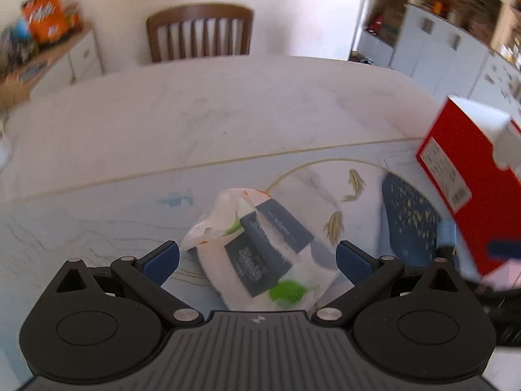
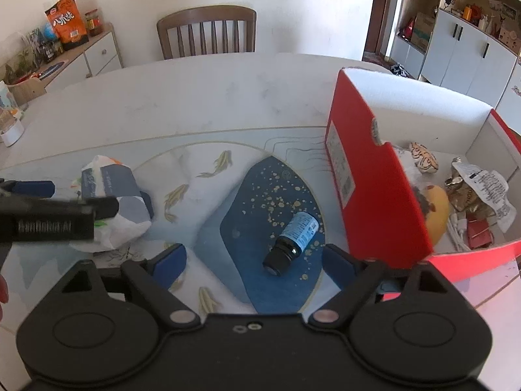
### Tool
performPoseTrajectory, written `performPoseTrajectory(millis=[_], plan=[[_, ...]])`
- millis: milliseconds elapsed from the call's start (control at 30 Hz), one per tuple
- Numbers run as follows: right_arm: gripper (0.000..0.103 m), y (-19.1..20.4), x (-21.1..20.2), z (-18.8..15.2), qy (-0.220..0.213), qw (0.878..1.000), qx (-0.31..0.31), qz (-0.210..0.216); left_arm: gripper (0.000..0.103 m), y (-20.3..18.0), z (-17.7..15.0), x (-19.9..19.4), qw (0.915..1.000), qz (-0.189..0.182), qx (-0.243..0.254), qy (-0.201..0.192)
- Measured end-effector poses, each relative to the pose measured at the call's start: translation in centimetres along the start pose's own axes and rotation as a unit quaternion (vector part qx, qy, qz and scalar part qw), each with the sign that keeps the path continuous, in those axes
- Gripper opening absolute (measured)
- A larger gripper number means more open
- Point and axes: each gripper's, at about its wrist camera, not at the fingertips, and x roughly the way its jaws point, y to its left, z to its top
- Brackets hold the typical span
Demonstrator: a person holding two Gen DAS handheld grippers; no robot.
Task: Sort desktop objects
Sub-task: 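Lower the left tool onto the white bread bag while the right approaches the blue bottle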
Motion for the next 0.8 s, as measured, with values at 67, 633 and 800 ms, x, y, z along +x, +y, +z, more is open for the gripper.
performPoseTrajectory(millis=[67,633,800], plan=[[0.089,0.0,0.6,0.1,0.005,1.000,0.001,-0.004,0.103,0.0,0.5,0.6,0.9998,0.007,-0.013,0.010],[0.078,-0.6,5.2,0.6,0.039,0.998,0.043,-0.028,0.103,-0.2,1.1,4.6,0.9973,0.036,-0.024,0.060],[0.072,-0.9,5.4,0.8,0.024,0.998,0.045,-0.037,0.103,-0.5,0.8,5.1,0.9973,0.040,0.007,0.061]])
